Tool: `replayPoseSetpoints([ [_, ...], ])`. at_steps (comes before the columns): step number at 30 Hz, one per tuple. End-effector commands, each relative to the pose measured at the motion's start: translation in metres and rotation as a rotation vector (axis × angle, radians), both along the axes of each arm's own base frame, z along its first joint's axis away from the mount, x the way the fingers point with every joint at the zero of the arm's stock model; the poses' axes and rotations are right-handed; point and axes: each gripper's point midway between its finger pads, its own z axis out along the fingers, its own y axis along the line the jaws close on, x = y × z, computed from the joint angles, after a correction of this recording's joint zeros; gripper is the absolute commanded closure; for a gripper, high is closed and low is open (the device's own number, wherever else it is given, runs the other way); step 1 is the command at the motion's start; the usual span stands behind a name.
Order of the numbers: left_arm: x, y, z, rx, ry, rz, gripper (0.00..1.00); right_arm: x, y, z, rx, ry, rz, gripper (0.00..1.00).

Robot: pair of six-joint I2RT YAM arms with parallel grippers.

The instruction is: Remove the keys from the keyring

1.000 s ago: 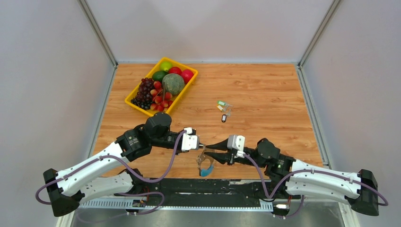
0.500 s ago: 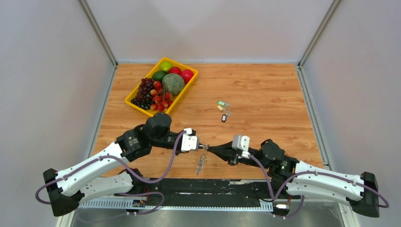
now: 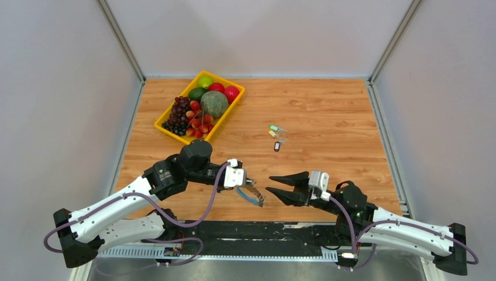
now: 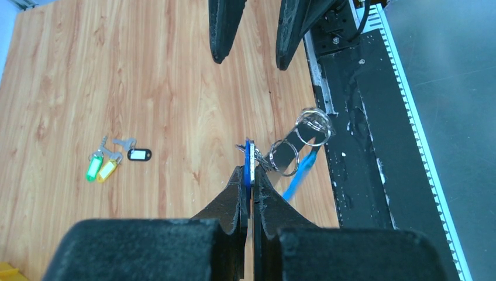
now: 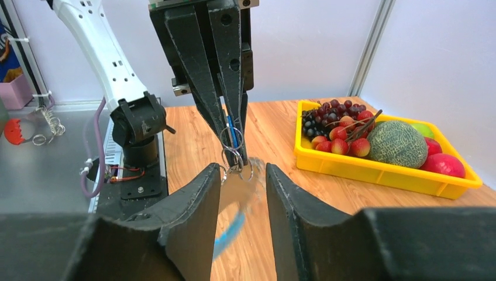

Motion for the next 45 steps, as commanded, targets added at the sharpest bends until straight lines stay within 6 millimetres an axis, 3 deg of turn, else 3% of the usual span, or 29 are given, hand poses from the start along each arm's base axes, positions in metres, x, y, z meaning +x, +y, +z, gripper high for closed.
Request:
replayPoseSetpoints([
  [1,-0.001,-0.003,0.018,-0.058,-0.033,-0.017,1.0,0.002,0.004,0.018,-0.007,-0.015,-0.004,0.62],
  [12,-0.001,-0.003,0.018,-0.056,-0.031,-0.017,1.0,0.005,0.036,0.01,-0.133,-0.029,0.042,0.65],
  [21,-0.001,-0.003,0.018,-0.058,-0.031,-0.02,1.0,0.005,0.039,0.003,-0.176,-0.061,0.054,0.67],
  [35,-0.001,-0.003,0.017,-0.055,-0.03,-0.021,1.0,0.007,0.049,0.006,-0.203,-0.092,0.064,0.6],
  [40,-0.001,-0.003,0.018,-0.058,-0.031,-0.021,1.0,0.004,0.052,0.005,-0.217,-0.094,0.086,0.71],
  [45,-0.001,-0.003,0.019,-0.058,-0.034,-0.018,1.0,-0.003,0.052,-0.002,-0.239,-0.073,0.125,0.68],
])
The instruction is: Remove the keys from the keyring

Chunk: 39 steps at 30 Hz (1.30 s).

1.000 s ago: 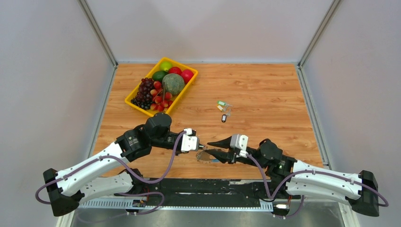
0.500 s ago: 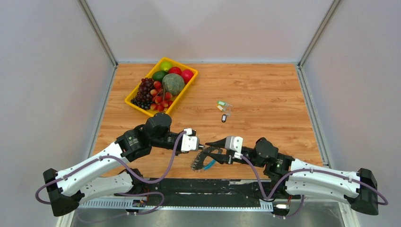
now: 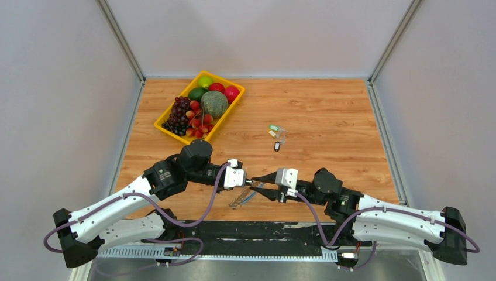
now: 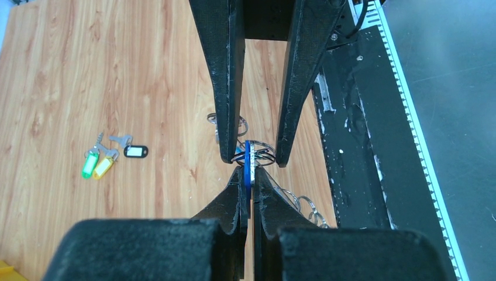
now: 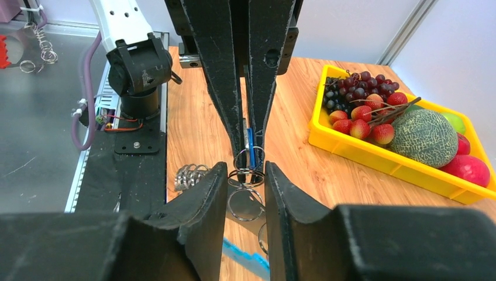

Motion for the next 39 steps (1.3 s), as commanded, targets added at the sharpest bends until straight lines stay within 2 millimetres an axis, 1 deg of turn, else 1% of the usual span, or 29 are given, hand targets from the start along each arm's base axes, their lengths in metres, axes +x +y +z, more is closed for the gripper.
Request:
replayPoseSetpoints([
  [1,0.0,-0.004,0.021,-0.07,-0.041,-0.018,1.0,-0.011,0.001,0.016,0.024,-0.006,0.062,0.67],
  [4,0.001,-0.004,0.021,-0.069,-0.042,-0.016,1.0,-0.018,-0.003,0.015,0.03,0.001,0.086,0.62],
  [6,0.0,-0.004,0.021,-0.07,-0.042,-0.018,1.0,-0.019,-0.006,0.016,0.036,0.002,0.09,0.61],
  [14,0.0,-0.004,0.021,-0.069,-0.041,-0.019,1.0,-0.021,-0.005,0.017,0.03,0.002,0.099,0.74],
  [20,0.0,-0.004,0.021,-0.069,-0.041,-0.019,1.0,-0.02,-0.004,0.014,0.016,0.007,0.099,0.75],
  [26,-0.001,-0.004,0.022,-0.072,-0.041,-0.022,1.0,-0.014,0.001,0.012,0.0,0.015,0.074,0.76],
  [28,0.0,-0.004,0.022,-0.072,-0.041,-0.021,1.0,-0.013,0.004,0.012,-0.005,0.017,0.075,0.8],
  [29,-0.001,-0.004,0.022,-0.072,-0.04,-0.022,1.0,-0.012,0.005,0.014,-0.003,0.019,0.073,0.87],
  [30,-0.001,-0.004,0.022,-0.073,-0.04,-0.022,1.0,-0.011,0.004,0.015,-0.001,0.02,0.065,0.9],
  [32,0.0,-0.004,0.023,-0.073,-0.041,-0.02,1.0,-0.01,0.002,0.016,0.005,0.025,0.053,1.0],
  [36,0.0,-0.004,0.022,-0.07,-0.043,-0.014,1.0,-0.003,-0.009,0.023,0.051,0.051,-0.008,1.0],
  [39,0.002,-0.004,0.021,-0.067,-0.044,-0.01,1.0,0.0,-0.02,0.036,0.157,0.082,-0.052,1.0],
])
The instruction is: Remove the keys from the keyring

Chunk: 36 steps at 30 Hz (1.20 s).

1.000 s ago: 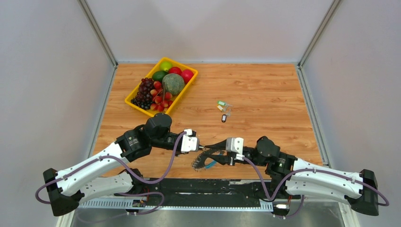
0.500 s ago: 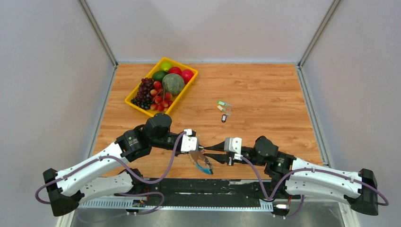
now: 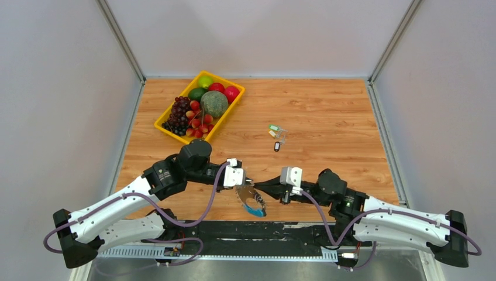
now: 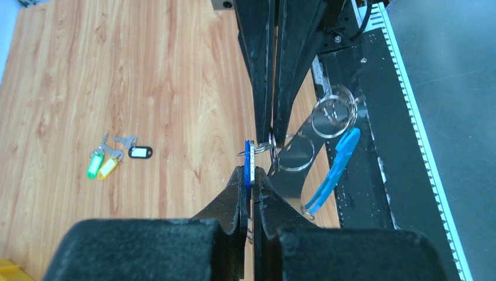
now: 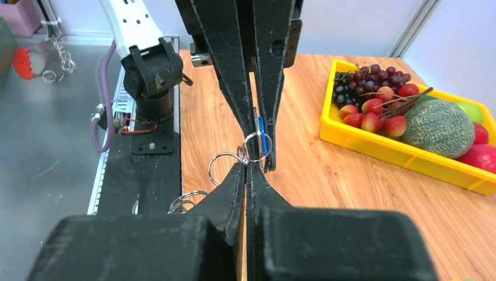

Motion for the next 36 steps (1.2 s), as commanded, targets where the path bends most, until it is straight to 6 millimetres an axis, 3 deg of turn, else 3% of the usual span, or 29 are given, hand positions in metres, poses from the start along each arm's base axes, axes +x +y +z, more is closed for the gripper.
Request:
replayPoseSetpoints([
  [1,0.001,-0.004,0.02,-0.064,-0.041,-0.013,1.0,0.004,-0.017,0.042,0.219,0.034,-0.071,1.0],
  [5,-0.007,-0.007,0.016,-0.063,-0.018,-0.06,1.0,-0.002,-0.026,0.061,0.405,0.039,-0.048,1.0],
  [8,-0.006,-0.008,0.013,-0.056,-0.013,-0.059,1.0,-0.001,-0.021,0.068,0.431,0.043,-0.04,1.0],
  [11,-0.008,-0.01,0.006,-0.044,0.004,-0.076,1.0,0.01,-0.022,0.074,0.465,0.061,-0.098,1.0],
  [14,-0.009,-0.011,-0.001,-0.022,0.029,-0.084,1.0,0.025,-0.036,0.084,0.551,0.07,-0.19,1.0],
  [20,0.006,-0.011,-0.024,0.071,0.034,-0.002,1.0,0.039,-0.046,0.092,0.589,0.089,-0.285,1.0],
  [26,0.02,-0.009,-0.039,0.157,0.028,0.089,1.0,0.053,-0.061,0.074,0.582,0.17,-0.392,1.0],
  [29,0.036,-0.003,-0.04,0.184,-0.001,0.186,1.0,0.065,-0.07,0.049,0.502,0.215,-0.493,1.0],
  [36,0.086,0.021,-0.047,0.269,-0.041,0.51,1.0,0.094,-0.118,-0.002,0.425,0.289,-0.799,1.0],
])
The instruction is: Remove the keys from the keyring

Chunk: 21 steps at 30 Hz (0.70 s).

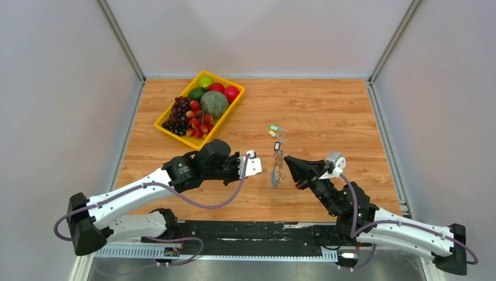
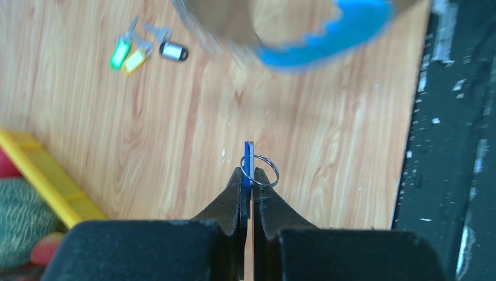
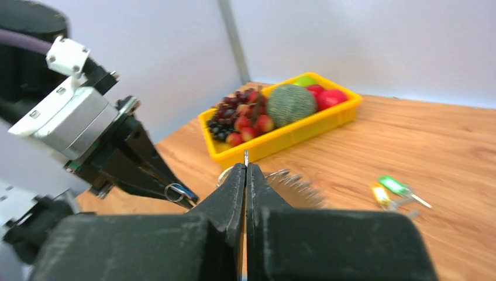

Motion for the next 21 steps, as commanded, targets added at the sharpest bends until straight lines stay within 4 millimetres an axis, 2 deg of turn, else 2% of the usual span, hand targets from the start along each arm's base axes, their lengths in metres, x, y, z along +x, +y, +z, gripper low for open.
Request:
replayPoseSetpoints([
  [1,0.033,0.018,0.007,0.045,-0.029,0.238,1.0,0.027,-0.038,-0.029,-0.026,0.094,-0.239,1.0],
  [6,0.052,0.028,0.006,0.038,0.019,0.362,1.0,0.036,-0.047,-0.036,-0.125,0.071,-0.318,1.0],
  [9,0.052,0.024,0.0,0.03,0.062,0.38,1.0,0.046,-0.052,-0.045,-0.249,0.071,-0.39,1.0],
  [12,0.054,0.013,-0.012,0.034,0.129,0.406,1.0,0.054,-0.059,-0.06,-0.361,0.111,-0.451,1.0],
  [15,0.065,0.001,-0.025,0.02,0.244,0.535,1.0,0.06,-0.065,-0.068,-0.393,0.163,-0.472,1.0],
  [17,0.073,-0.008,-0.032,-0.003,0.336,0.594,1.0,0.066,-0.062,-0.068,-0.42,0.18,-0.433,1.0],
  [20,0.088,-0.028,-0.035,-0.091,0.424,0.61,1.0,0.087,-0.067,-0.067,-0.402,0.282,-0.392,1.0],
  [21,0.093,-0.032,-0.042,-0.098,0.458,0.611,1.0,0.094,-0.069,-0.064,-0.391,0.304,-0.383,1.0],
])
